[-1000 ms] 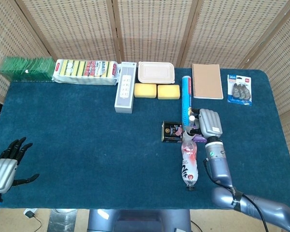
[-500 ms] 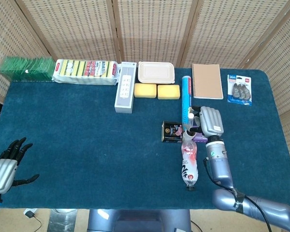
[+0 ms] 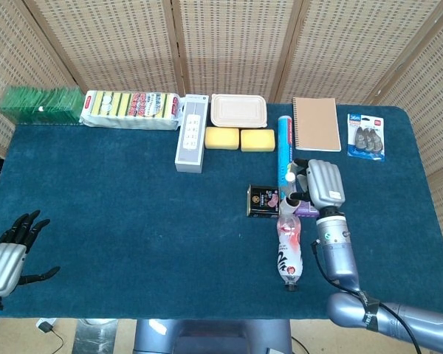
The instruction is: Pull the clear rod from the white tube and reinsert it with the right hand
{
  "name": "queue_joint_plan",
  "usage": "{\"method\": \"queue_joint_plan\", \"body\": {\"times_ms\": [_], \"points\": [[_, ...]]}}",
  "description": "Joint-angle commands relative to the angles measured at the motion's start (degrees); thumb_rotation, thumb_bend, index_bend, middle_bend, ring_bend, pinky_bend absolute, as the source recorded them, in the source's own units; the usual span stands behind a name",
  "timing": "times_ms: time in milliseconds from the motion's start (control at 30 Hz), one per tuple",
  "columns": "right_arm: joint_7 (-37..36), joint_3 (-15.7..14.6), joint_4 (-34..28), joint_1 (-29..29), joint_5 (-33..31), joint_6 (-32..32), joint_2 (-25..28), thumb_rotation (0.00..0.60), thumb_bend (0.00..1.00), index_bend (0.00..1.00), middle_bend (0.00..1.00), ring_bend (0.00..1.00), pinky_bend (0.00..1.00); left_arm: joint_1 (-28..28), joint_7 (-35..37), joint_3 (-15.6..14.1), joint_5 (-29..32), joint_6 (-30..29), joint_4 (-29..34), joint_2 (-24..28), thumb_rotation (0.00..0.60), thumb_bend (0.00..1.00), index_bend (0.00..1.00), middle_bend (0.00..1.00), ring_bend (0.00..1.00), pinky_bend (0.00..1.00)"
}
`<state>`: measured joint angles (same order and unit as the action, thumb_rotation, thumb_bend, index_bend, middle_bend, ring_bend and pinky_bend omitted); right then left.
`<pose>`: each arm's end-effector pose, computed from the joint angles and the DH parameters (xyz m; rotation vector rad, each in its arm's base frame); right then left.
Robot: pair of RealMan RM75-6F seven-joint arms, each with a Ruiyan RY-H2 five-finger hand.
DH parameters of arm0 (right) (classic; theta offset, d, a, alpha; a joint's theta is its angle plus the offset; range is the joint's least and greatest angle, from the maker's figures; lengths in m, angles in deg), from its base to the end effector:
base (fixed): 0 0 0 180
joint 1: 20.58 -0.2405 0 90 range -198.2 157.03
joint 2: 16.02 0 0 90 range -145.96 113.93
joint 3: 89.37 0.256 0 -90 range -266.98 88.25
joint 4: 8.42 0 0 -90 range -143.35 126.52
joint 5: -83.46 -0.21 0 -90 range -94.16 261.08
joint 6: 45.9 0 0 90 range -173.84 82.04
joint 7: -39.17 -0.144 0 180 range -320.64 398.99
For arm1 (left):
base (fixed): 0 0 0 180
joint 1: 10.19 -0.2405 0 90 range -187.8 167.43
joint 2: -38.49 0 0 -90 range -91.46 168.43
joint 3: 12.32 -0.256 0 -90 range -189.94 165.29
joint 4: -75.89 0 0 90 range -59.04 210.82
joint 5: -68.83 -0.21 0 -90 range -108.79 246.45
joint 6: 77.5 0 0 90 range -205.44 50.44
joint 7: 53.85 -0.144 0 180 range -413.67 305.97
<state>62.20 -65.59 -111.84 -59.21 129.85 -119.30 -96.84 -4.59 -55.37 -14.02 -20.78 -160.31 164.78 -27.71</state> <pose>-0.1251 -0.3545 0.0860 1.2960 -1.1394 1.1723 -0.3180 0.1679 0.1336 -1.5289 -0.9150 -0.8314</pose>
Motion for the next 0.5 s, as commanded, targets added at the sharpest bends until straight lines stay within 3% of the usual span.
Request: {"method": "queue_joint_plan", "body": {"times_ms": [33,500], "points": [[0.02,0.12,-0.48,0.02,-0.2,-0.21,0.27,0.6,0.39,0.79,0.93,1.0,1.0,-0.01,0.02,-0.03,-0.04,-0.01,0.01,0.01,0.447,0.11,0.11,0.04,0.02,0.22],[0.96,0.67,-3.5,-0.23,-0.38,-2.07,1.67,0.6,0.4,0.79,0.96,1.0,1.0,-0.2,0.45,-0.14,-0.43,-0.42,0.06,0.26,0.449,0.11,0.11,0.04,0.02,0.22]]}}
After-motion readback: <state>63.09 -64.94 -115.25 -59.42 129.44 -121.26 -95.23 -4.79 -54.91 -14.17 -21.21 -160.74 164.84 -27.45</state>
